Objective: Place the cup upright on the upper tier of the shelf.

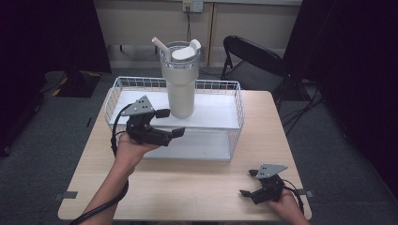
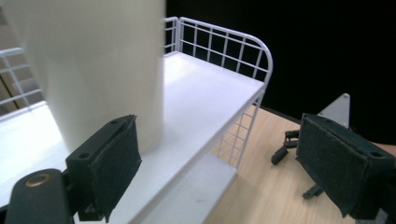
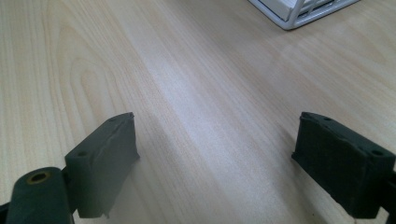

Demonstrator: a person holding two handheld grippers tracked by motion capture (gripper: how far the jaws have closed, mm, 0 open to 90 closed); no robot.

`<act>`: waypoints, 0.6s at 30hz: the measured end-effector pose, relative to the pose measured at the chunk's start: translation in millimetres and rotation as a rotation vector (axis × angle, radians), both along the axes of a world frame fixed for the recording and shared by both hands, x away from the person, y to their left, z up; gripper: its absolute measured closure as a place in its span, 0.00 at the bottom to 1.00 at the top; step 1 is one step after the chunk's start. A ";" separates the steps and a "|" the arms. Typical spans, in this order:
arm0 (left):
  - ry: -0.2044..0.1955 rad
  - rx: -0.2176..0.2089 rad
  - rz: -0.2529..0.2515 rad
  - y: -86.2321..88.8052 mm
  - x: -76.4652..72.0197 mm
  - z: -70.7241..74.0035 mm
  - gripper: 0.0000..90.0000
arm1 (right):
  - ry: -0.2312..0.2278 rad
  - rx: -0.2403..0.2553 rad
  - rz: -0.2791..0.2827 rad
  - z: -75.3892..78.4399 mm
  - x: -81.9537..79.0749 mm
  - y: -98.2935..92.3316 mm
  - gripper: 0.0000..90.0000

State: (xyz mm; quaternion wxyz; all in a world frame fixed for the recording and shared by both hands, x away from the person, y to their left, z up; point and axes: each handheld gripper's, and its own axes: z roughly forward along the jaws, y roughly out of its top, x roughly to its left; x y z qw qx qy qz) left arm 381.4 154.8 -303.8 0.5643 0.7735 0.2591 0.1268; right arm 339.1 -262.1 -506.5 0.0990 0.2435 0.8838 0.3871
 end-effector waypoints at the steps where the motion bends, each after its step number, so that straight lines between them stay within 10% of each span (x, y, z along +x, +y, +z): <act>1: -0.003 0.004 -0.006 -0.1 -0.8 -1.7 0.15 | 0.000 0.000 0.000 0.0 0.0 0.0 0.14; 18: 0.032 0.017 -0.051 -2.9 -17.1 -30.8 0.16 | 0.000 0.000 0.000 0.0 0.0 0.0 0.14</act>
